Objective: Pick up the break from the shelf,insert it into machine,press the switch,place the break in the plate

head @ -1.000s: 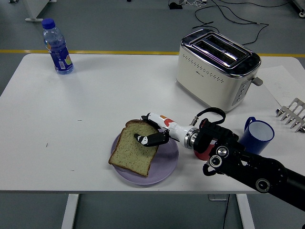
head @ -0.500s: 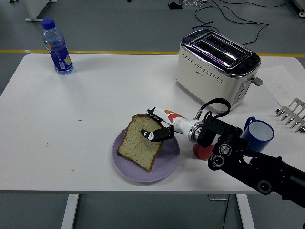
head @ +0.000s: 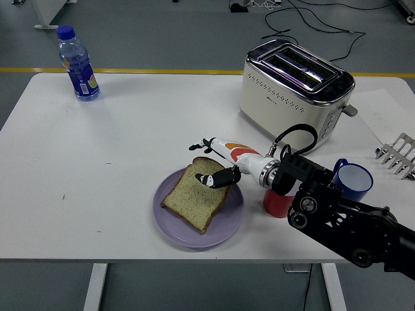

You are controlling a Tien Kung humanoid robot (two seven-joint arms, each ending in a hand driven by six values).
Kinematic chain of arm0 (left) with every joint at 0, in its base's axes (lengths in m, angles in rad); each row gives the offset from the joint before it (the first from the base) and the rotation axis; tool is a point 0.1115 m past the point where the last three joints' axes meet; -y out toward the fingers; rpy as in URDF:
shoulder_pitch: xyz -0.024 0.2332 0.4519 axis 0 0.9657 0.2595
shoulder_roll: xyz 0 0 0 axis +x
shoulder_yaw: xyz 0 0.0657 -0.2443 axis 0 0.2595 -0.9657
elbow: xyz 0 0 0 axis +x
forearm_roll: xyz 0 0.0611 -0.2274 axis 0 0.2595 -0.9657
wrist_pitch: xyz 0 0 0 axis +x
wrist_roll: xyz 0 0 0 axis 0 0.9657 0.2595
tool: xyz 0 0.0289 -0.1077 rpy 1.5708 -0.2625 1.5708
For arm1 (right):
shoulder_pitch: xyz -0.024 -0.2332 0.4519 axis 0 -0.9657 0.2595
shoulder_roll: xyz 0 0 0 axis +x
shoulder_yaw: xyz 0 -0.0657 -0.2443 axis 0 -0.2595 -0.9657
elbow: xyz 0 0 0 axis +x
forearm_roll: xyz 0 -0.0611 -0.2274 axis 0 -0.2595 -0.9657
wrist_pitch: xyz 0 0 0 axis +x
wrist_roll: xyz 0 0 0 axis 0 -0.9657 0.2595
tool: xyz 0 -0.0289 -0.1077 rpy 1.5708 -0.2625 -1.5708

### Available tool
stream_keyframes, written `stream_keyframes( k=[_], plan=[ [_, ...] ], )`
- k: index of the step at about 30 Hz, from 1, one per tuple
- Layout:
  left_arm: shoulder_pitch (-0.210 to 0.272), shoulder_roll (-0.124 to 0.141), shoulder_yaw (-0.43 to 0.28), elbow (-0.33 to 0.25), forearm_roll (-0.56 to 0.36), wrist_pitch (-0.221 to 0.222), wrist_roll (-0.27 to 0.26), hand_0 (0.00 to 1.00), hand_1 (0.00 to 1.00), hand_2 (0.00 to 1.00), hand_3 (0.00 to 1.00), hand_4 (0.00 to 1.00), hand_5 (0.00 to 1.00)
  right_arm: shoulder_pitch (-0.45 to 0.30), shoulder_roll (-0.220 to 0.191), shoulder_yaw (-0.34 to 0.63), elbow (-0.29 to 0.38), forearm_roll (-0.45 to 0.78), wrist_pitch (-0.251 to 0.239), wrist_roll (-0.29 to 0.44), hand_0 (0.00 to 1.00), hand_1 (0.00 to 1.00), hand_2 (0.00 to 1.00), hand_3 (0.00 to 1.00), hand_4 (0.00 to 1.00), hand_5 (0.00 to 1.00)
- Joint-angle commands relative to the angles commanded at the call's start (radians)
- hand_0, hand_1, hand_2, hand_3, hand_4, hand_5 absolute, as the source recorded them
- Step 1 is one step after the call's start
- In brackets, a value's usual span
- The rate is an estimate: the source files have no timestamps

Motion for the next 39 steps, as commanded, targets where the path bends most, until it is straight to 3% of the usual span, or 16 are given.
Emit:
stream_keyframes(
  k=[9,13,16,19,20,23,25,26,28,33,37,38,39],
  plan=[
    [0.001,0.0,-0.007,0.0,0.007,-0.001,0.0,0.655,0.594,0.592,0.595,0.325,0.939,-0.005,-0.013,0.01,0.036,0.005,-0.019,0.025,0.951,0.905,0.946,0.892,0.703,0.204],
    [0.0,0.0,-0.005,0.0,0.005,0.0,-0.001,0.655,0.594,0.592,0.595,0.325,0.939,-0.021,-0.035,0.037,0.098,0.036,-0.036,0.07,0.951,0.905,0.946,0.892,0.703,0.204],
    [0.0,0.001,-0.005,0.0,0.001,0.0,-0.002,0.655,0.595,0.593,0.595,0.324,0.939,-0.042,-0.066,0.078,0.172,0.095,-0.045,0.147,0.93,0.868,0.904,0.865,0.707,0.213],
    [-0.001,0.001,-0.007,0.0,0.002,-0.001,-0.002,0.655,0.595,0.593,0.595,0.324,0.939,-0.061,-0.102,0.135,0.256,0.215,-0.046,0.25,0.93,0.868,0.904,0.865,0.707,0.213],
    [-0.001,0.002,-0.008,0.0,0.003,-0.001,-0.002,0.655,0.595,0.593,0.595,0.325,0.939,-0.066,-0.111,0.15,0.278,0.254,-0.039,0.279,0.827,0.767,0.802,0.77,0.669,0.224],
    [-0.001,0.002,-0.01,0.0,0.007,-0.002,-0.001,0.655,0.595,0.593,0.595,0.325,0.939,-0.076,-0.13,0.186,0.327,0.377,-0.023,0.343,0.827,0.767,0.802,0.77,0.669,0.224],
    [0.0,0.002,-0.009,0.0,0.006,-0.001,-0.001,0.655,0.595,0.593,0.595,0.325,0.939,-0.092,-0.151,0.252,0.385,0.468,0.02,0.378,0.827,0.767,0.802,0.77,0.669,0.224],
    [0.0,0.003,-0.007,0.0,0.005,-0.001,-0.001,0.655,0.594,0.593,0.596,0.325,0.939,-0.097,-0.158,0.275,0.403,0.507,0.035,0.385,0.764,0.714,0.717,0.684,0.604,0.223],
    [0.001,0.003,-0.007,0.0,0.006,-0.002,-0.001,0.655,0.594,0.593,0.596,0.325,0.939,-0.115,-0.179,0.347,0.444,0.592,0.07,0.404,0.764,0.714,0.717,0.684,0.604,0.223],
    [0.002,0.004,-0.009,0.0,0.007,-0.001,-0.001,0.654,0.594,0.593,0.596,0.323,0.934,-0.148,-0.212,0.495,0.452,0.802,0.07,0.45,0.772,0.718,0.73,0.688,0.606,0.251],
    [0.004,0.004,-0.013,0.0,0.011,-0.001,-0.001,0.654,0.594,0.593,0.596,0.323,0.934,-0.171,-0.234,0.628,0.445,0.962,0.025,0.487,0.772,0.718,0.73,0.688,0.606,0.251],
    [0.005,0.004,-0.014,0.0,0.011,-0.001,0.0,0.655,0.594,0.592,0.596,0.323,0.933,-0.175,-0.238,0.645,0.439,1.005,0.019,0.489,0.785,0.723,0.739,0.688,0.557,0.281],
    [0.006,0.004,-0.016,0.0,0.014,-0.002,0.0,0.655,0.594,0.592,0.596,0.323,0.933,-0.19,-0.251,0.695,0.405,1.064,-0.009,0.499,0.785,0.723,0.739,0.688,0.557,0.281]
  ],
)
